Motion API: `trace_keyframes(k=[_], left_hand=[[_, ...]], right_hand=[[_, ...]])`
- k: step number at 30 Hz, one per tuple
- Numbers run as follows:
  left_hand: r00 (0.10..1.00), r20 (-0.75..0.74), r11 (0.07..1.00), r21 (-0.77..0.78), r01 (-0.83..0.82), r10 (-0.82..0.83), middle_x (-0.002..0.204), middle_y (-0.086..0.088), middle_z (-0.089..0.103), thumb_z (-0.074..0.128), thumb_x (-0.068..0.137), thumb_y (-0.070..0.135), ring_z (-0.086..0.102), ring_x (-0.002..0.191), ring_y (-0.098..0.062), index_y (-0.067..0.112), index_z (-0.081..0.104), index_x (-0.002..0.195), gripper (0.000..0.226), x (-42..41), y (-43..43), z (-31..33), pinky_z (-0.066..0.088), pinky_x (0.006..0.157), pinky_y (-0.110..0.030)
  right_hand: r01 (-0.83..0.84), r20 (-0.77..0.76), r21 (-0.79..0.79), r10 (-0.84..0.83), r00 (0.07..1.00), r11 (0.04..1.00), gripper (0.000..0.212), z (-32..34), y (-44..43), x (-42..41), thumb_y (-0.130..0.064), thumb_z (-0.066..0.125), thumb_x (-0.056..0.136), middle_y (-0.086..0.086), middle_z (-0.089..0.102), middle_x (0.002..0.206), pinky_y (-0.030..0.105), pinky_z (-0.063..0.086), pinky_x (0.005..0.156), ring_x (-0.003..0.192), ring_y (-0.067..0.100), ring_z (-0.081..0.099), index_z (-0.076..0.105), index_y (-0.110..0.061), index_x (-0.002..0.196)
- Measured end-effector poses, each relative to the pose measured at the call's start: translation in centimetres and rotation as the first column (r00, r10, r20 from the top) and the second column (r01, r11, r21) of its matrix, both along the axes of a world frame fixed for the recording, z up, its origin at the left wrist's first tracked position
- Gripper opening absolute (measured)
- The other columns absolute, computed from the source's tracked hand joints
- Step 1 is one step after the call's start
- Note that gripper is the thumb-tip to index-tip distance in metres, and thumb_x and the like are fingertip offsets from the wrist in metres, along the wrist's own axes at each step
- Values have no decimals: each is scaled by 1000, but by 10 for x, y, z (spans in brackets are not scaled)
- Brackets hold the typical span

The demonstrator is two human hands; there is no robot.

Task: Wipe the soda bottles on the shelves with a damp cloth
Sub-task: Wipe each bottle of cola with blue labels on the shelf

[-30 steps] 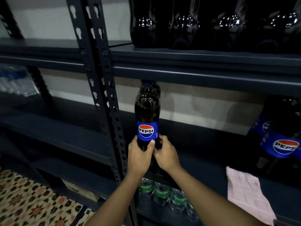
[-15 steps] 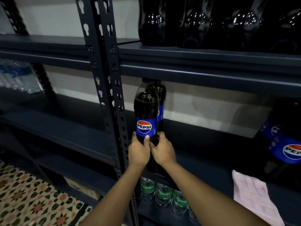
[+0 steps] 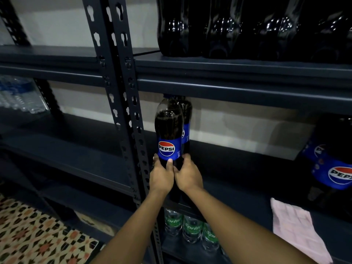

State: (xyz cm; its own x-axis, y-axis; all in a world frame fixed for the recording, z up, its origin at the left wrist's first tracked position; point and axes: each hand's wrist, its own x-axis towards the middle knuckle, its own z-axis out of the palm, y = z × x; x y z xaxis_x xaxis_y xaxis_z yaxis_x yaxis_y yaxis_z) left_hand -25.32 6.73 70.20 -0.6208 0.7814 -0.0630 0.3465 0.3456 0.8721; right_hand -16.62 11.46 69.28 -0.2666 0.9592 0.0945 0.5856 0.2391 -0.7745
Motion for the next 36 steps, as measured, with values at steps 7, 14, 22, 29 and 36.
trace_keyframes(k=[7, 14, 22, 29, 36], left_hand=[[999, 31, 997, -73, 35, -33, 172, -17, 27, 40, 112, 48, 40, 150, -39, 18, -3, 169, 78, 0, 0, 0, 38, 116, -43], [976, 218, 991, -125, 55, -27, 158, -16, 47, 39, 109, 58, 49, 141, -33, 5, 27, 162, 77, 45, -23, -16, 41, 114, -42], [919, 61, 921, 18, 390, -390, 103, 5, 74, 59, 102, 53, 72, 103, -18, 28, 68, 98, 27, 134, 14, 12, 55, 101, -43], [718, -21, 716, 67, 695, -695, 118, 8, 68, 67, 101, 42, 64, 113, -10, 19, 64, 131, 38, 255, 52, 55, 46, 98, -22], [635, 60, 637, 137, 759, -770, 126, 13, 59, 67, 103, 30, 61, 123, -14, 25, 46, 148, 50, 334, 91, 68, 47, 97, -27]], right_hand=[[-12, 16, -21, 12, 1000, 1000, 58, 2, 1, 0, -40, 63, 98, 8, 58, 141, 41, 52, 91, 121, 31, 61, 38, -22, 148], [-64, 68, -75, 69, 995, 995, 50, -12, -10, 53, -37, 63, 97, 0, 56, 141, 38, 52, 98, 122, 19, 59, 48, -25, 144], [212, -194, 51, -198, 961, 976, 15, 5, -19, 193, -19, 67, 95, -6, 72, 105, 6, 46, 73, 88, -1, 65, 67, -24, 109], [689, -447, 146, -574, 686, 710, 23, 32, -18, 310, -15, 66, 95, 3, 52, 115, 42, 48, 95, 106, 23, 56, 59, -8, 115], [664, -397, 36, -599, 696, 747, 52, 31, 7, 354, -30, 59, 97, 5, 53, 143, 43, 47, 107, 130, 23, 53, 47, -17, 146]])
